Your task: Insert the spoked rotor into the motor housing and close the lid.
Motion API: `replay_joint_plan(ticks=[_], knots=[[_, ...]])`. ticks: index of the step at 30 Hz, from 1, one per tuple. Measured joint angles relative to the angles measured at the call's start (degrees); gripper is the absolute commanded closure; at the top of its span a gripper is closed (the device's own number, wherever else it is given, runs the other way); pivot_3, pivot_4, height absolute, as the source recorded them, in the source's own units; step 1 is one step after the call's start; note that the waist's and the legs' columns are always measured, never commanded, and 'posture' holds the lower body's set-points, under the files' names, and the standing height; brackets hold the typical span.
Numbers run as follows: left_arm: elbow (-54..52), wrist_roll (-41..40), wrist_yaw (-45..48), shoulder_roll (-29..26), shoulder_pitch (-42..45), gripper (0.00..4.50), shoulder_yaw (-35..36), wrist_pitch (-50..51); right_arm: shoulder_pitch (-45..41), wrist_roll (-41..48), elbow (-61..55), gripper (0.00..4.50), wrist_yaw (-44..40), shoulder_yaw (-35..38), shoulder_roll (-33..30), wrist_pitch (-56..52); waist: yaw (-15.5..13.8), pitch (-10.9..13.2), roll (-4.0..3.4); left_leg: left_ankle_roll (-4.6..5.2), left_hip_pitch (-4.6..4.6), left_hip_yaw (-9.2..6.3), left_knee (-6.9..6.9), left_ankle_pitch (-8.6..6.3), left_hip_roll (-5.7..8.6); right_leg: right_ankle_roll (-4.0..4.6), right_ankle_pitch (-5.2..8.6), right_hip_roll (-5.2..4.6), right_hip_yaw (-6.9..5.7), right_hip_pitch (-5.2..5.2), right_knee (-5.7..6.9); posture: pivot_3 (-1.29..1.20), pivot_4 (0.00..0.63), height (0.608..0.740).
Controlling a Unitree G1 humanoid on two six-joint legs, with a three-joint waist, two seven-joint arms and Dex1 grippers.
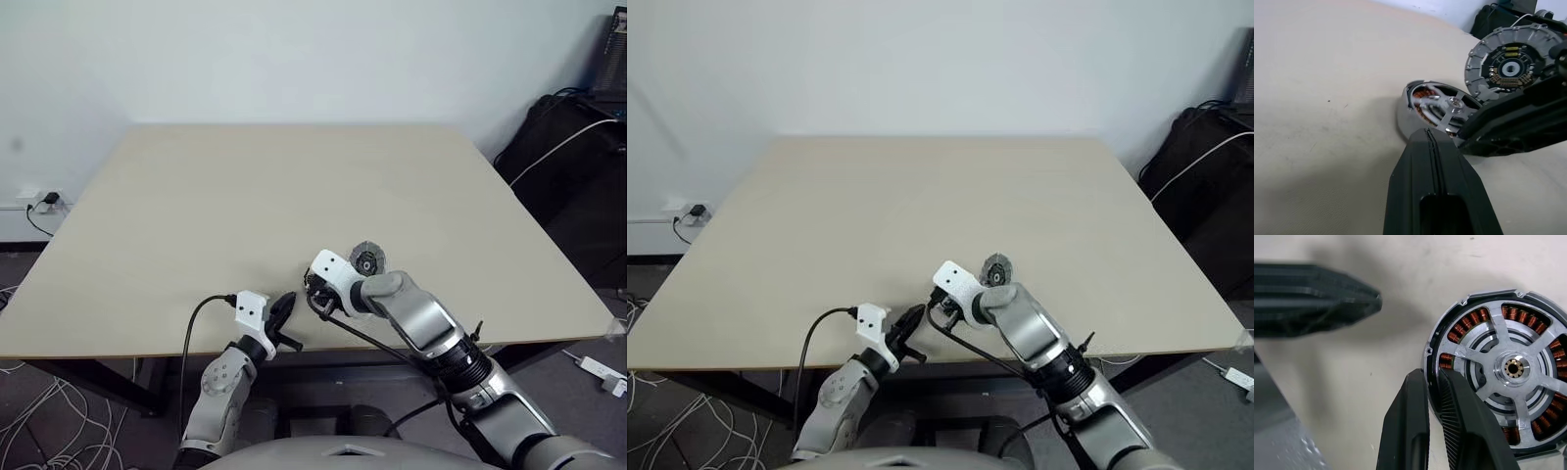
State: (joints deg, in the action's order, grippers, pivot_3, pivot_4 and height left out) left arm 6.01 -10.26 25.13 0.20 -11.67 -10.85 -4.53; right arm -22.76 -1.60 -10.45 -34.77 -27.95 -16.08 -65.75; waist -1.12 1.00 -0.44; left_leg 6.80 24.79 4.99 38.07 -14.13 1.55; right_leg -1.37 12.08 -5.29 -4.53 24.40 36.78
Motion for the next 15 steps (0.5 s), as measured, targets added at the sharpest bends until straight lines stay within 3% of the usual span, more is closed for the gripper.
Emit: replay_joint_plan(ticks=[6,14,15], knots=[[0.49,0.0,0.04,0.11,0.28,4.5,0.01,-0.6,0.03,1.46,-1.72,4.41,2.79,0.67,0.75,-3.22,0.06,0.01,-0.01,0.0,0.04,0.01,-0.02,0.0,0.01,0.0,0.01,0.0,-0.01,0.04,-0.04,0.0,0.0,0.74],[0.57,0.0,0.09,0.13,0.48,4.5,0.01,-1.03,0.08,3.5,-1.88,1.81,4.68,1.32,1.19,-0.48,0.25,0.01,-0.02,0.0,0.02,0.0,-0.03,0.0,0.0,0.0,0.01,0.0,-0.03,0.03,0.0,0.0,0.0,0.74],[0.57,0.0,0.11,0.13,0.48,4.5,0.01,-1.03,0.08,3.65,-1.98,1.81,5.42,1.6,1.9,-0.2,0.27,0.01,-0.02,0.0,0.02,0.0,-0.03,0.0,0.0,0.0,0.01,0.0,-0.03,0.03,0.0,0.0,0.0,0.74]])
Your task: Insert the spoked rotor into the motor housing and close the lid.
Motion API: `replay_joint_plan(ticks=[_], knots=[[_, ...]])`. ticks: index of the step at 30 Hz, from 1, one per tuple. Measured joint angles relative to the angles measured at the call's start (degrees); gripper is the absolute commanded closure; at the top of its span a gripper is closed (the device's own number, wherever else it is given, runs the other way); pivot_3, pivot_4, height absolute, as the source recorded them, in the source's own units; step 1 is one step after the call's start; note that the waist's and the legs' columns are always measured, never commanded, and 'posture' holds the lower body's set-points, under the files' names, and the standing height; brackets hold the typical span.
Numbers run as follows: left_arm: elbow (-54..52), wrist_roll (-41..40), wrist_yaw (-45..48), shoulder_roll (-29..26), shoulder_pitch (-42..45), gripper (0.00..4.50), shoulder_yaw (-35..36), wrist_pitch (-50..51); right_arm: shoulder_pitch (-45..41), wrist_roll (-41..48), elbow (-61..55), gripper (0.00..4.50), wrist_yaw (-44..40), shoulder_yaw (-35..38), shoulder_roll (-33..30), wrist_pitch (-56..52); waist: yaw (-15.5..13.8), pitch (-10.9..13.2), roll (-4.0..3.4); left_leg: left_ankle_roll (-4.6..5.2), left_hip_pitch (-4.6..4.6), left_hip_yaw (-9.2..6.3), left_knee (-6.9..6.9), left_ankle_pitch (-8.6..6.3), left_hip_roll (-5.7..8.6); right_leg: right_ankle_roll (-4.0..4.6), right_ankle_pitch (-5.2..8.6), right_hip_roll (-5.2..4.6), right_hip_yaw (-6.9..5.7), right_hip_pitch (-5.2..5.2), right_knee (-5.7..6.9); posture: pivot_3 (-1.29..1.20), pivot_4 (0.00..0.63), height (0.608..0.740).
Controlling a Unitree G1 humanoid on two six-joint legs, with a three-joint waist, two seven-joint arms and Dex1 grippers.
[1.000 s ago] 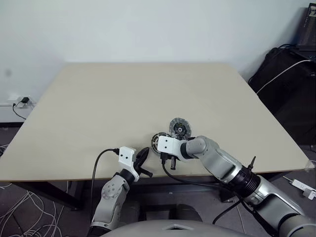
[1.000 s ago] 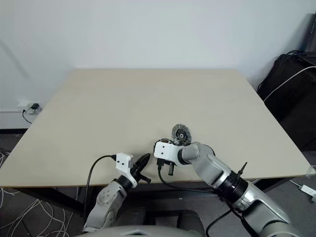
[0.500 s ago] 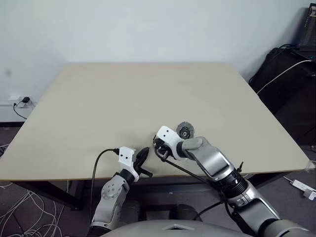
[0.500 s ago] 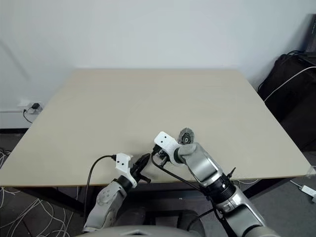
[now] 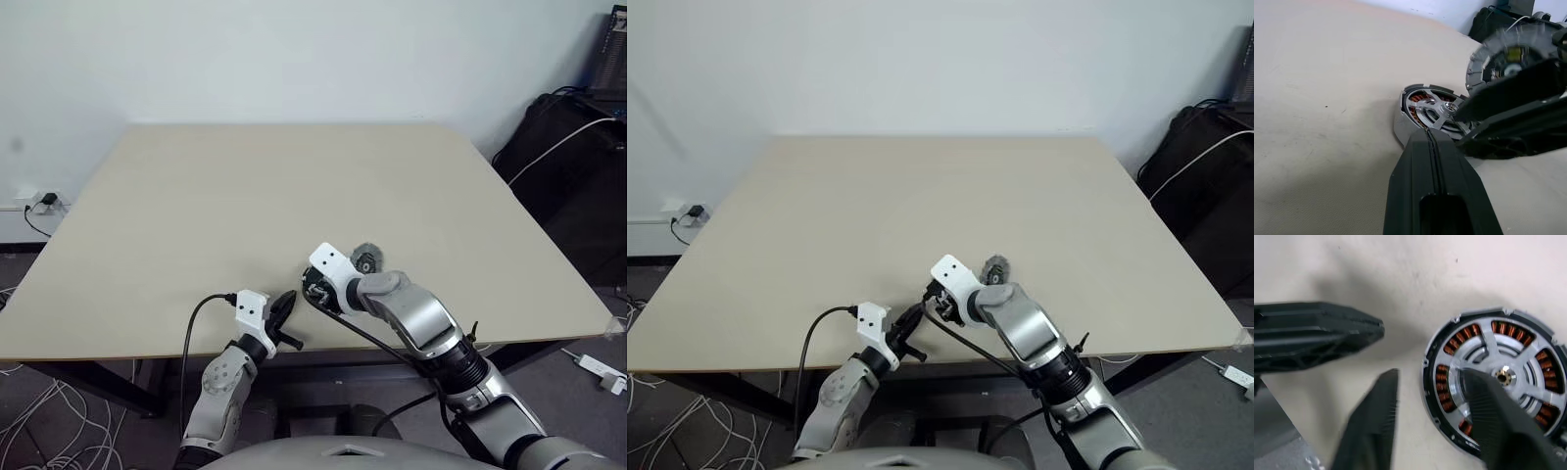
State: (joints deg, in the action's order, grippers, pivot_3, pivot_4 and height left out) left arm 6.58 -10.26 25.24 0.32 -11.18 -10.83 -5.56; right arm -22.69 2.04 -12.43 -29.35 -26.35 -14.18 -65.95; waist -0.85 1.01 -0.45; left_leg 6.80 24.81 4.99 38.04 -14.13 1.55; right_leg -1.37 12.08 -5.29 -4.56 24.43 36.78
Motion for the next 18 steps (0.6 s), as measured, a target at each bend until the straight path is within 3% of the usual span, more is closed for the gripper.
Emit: replay_joint_plan(ticks=[6,10,15,18], knots=[[0.01,-0.05,0.17,0.0,0.0,4.5,0.0,-0.01,-0.31,2.29,-2.11,1.81,3.46,5.69,5.44,1.86,0.03,0.0,0.0,0.0,0.0,0.0,-0.01,0.0,0.0,-0.01,0.0,0.02,0.0,0.0,0.0,0.0,0.0,0.74],[0.02,-0.06,0.46,-0.01,0.01,4.5,-0.05,0.0,-0.6,2.93,-3.07,2.71,7.54,10.28,10.07,7.4,0.0,0.0,-0.01,-0.01,0.0,0.0,-0.03,0.0,0.0,-0.02,-0.01,0.04,0.0,0.0,0.0,0.0,0.0,0.74],[0.02,-0.08,1.17,-0.17,0.03,4.5,-0.12,0.05,-0.59,1.39,-3.96,4.41,14.63,14.33,12.41,16.44,0.0,0.0,-0.03,-0.07,-0.01,0.03,-0.07,0.04,0.01,-0.02,-0.01,0.05,0.0,0.01,0.0,0.0,0.0,0.74],[0.01,-0.06,1.61,-0.53,0.01,4.5,-0.34,0.11,-0.14,-1.38,-4.59,4.46,20.13,18.26,11.48,21.77,-0.05,0.01,-0.03,-0.13,-0.01,0.04,-0.09,0.08,0.02,-0.02,-0.01,0.05,0.0,0.01,0.0,0.0,0.0,0.74]])
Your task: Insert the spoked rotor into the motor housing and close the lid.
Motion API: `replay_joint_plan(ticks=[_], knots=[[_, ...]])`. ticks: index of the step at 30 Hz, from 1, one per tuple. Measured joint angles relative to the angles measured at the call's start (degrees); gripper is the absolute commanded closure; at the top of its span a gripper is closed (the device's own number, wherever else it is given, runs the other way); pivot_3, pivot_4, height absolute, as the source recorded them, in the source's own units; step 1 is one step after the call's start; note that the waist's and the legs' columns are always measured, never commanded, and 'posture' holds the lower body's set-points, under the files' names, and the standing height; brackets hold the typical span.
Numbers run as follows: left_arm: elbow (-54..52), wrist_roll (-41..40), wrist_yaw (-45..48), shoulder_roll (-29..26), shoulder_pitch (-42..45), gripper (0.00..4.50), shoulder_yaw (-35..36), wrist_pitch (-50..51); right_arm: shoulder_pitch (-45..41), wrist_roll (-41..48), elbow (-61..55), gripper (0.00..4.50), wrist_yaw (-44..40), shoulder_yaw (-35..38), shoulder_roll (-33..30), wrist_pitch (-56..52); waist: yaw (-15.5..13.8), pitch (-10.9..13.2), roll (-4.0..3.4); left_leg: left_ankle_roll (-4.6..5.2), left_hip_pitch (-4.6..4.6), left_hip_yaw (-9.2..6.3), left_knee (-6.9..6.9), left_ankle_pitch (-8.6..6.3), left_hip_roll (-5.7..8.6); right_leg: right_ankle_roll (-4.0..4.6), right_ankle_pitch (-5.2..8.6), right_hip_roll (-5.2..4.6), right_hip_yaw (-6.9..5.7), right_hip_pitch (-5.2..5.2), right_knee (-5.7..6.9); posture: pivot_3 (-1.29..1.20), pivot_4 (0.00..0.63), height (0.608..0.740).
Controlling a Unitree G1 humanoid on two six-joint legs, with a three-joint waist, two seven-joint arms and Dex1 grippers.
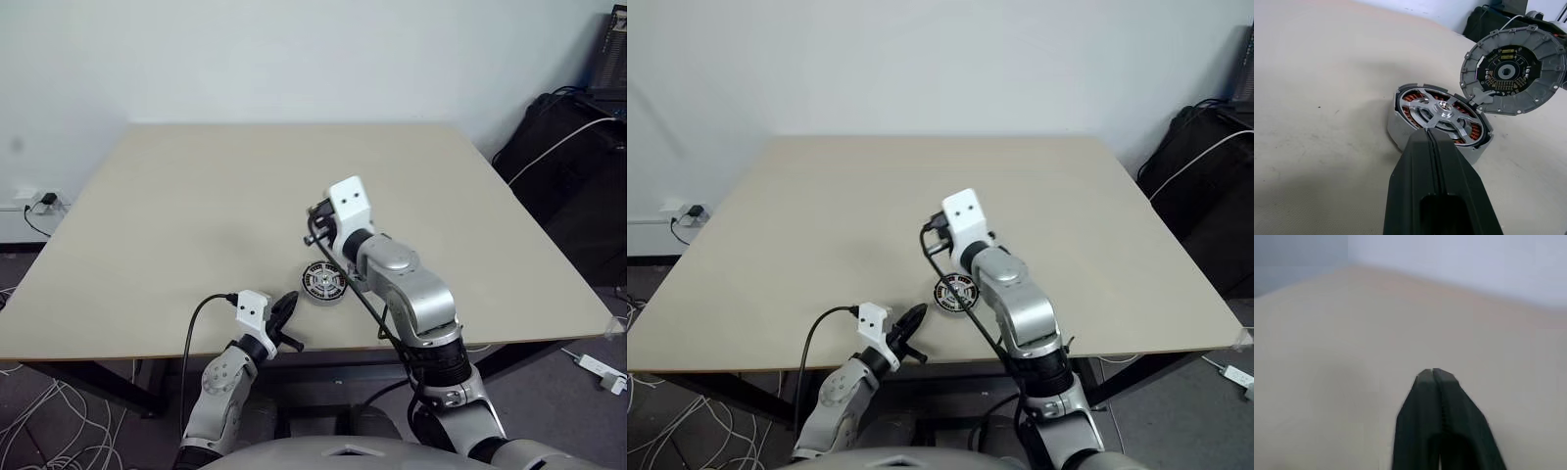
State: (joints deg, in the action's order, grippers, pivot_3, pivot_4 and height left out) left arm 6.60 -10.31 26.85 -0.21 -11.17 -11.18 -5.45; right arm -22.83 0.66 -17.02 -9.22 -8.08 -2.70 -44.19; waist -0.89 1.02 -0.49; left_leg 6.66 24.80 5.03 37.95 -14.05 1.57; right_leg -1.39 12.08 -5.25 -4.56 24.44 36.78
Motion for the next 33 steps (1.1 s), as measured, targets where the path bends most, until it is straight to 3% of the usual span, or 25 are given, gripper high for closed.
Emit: replay_joint_plan(ticks=[7,11,16,24,33], knots=[[-0.28,0.22,0.73,-1.81,-0.09,4.5,-0.48,0.05,11.31,-8.1,-4.01,4.46,7.58,6.11,-8.45,7.88,0.05,0.0,-0.12,-0.3,-0.03,0.05,-0.08,0.18,-0.01,0.04,0.11,0.01,0.03,0.02,0.0,0.0,0.0,0.74],[-0.57,0.73,0.71,-2.32,0.23,4.5,-0.95,0.02,19.0,-12.21,-4.97,4.46,10.05,8.28,-10.67,7.27,0.16,-0.02,-0.19,-0.09,-0.11,0.04,-0.09,0.06,-0.07,0.05,0.15,0.03,0.02,-0.01,0.04,0.0,0.0,0.74],[-1.13,1.27,0.88,-3.23,0.81,4.5,-1.76,0.02,25.95,-12.53,-4.84,4.46,6.37,3.88,-11.38,4.35,0.36,-0.04,-0.31,-0.05,-0.14,0.03,-0.05,0.04,-0.1,-0.21,0.28,0.03,0.02,-0.02,0.09,0.0,0.0,0.74],[-2.27,1.23,1.16,-4.4,1.04,4.5,-1.89,0.99,25.6,-10.91,-2.02,4.46,3.35,-0.6,-8.32,6.23,0.21,-0.02,-0.29,-0.01,-0.14,0.03,0.0,0.02,-0.09,-0.34,0.2,-0.03,-0.01,-0.04,0.06,0.0,0.0,0.74],[-2.6,1.22,0.7,-4.51,0.85,4.5,-1.81,1.79,20.78,0.47,-5.59,4.46,-7.02,-2.77,-3.67,5.94,0.13,-0.02,-0.25,0.03,-0.12,0.02,0.01,0.0,-0.08,-0.11,0.07,-0.02,-0.01,-0.05,0.01,0.0,0.0,0.74]])
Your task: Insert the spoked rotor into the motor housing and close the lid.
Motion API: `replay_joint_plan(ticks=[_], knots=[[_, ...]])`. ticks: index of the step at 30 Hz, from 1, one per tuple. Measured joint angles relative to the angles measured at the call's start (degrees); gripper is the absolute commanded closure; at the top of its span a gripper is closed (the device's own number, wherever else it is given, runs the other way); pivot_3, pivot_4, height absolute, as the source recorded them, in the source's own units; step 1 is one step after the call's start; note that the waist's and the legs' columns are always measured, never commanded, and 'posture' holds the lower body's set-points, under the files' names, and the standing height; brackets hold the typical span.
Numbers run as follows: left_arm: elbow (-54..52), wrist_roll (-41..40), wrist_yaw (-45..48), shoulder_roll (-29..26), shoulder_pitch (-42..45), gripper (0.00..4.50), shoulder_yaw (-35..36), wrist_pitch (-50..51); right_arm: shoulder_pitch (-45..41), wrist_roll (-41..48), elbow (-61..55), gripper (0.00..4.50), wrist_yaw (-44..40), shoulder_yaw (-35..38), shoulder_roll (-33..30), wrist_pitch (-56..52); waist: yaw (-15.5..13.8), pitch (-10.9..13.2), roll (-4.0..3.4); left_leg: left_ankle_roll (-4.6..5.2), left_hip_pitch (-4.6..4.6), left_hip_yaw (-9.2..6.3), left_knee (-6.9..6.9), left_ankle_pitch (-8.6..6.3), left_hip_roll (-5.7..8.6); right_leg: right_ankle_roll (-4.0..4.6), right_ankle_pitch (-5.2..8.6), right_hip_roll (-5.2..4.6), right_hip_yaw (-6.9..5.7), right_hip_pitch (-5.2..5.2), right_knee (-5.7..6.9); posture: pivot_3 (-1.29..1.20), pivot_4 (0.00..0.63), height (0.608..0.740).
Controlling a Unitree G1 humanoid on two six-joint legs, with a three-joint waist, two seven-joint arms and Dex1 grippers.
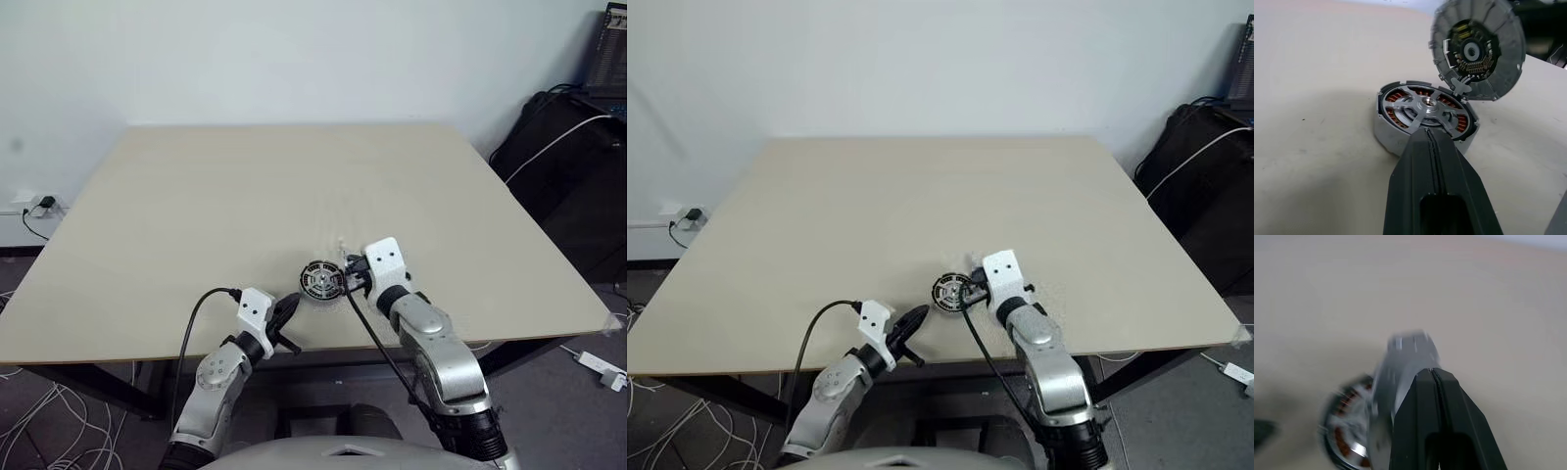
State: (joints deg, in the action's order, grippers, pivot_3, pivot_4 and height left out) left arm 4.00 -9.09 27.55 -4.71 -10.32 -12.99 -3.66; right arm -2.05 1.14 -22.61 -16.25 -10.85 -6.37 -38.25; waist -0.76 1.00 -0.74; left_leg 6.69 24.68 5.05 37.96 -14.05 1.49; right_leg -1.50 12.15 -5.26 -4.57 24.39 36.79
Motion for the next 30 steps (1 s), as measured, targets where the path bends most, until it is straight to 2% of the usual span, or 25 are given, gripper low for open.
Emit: replay_joint_plan(ticks=[10,18,23,27,29,30], knots=[[-1.37,0.0,-0.31,-0.02,-0.4,4.5,0.09,0.72,-3.1,0.58,9.33,4.46,-1.28,-4.95,0.32,1.39,0.0,-0.01,0.01,-0.01,-0.01,0.0,0.0,0.0,0.01,0.06,-0.03,-0.01,0.0,0.0,0.03,0.0,0.0,0.74],[-1.95,0.01,-0.71,-0.32,-0.54,4.5,0.06,1.05,-7.31,0.25,23.63,4.46,0.73,-3.48,2.01,7.86,0.07,-0.12,0.04,-0.03,-0.07,0.0,-0.01,0.01,0.02,0.06,-0.04,0.01,0.01,-0.01,0.06,0.0,0.0,0.74],[-1.96,0.01,-0.75,-0.44,-0.54,4.5,0.05,1.12,-8.26,1.39,25.48,4.46,0.47,-2.12,3.08,8.34,0.06,-0.34,-0.09,-0.03,-0.07,0.01,0.0,0.01,0.02,0.06,-0.05,0.0,0.02,-0.02,0.07,0.0,0.0,0.74],[-1.96,0.01,-0.78,-0.47,-0.55,4.5,0.03,1.12,-7.15,2.29,23.69,4.46,-2.19,-2.12,1.54,14.61,0.05,-0.25,-0.2,-0.02,-0.04,0.01,0.0,0.01,0.03,0.05,-0.05,0.01,0.03,0.01,0.06,0.0,0.0,0.74],[-1.96,0.01,-0.81,-0.41,-0.53,4.5,0.0,1.11,-7.34,2.81,21.26,4.46,-4.97,-1.76,-0.78,21.57,0.0,-0.24,-0.19,-0.02,-0.04,0.01,0.0,0.01,0.04,0.05,-0.04,0.01,0.02,0.0,0.05,0.0,0.0,0.74],[-1.96,0.01,-0.86,-0.4,-0.52,4.5,0.02,1.11,-7.44,3.87,20.43,4.09,-7.42,-0.98,-1.96,25.13,-0.01,-0.24,-0.19,-0.02,-0.04,0.0,0.01,0.01,0.04,0.04,-0.04,0.02,0.02,-0.01,0.03,0.0,0.0,0.74]])
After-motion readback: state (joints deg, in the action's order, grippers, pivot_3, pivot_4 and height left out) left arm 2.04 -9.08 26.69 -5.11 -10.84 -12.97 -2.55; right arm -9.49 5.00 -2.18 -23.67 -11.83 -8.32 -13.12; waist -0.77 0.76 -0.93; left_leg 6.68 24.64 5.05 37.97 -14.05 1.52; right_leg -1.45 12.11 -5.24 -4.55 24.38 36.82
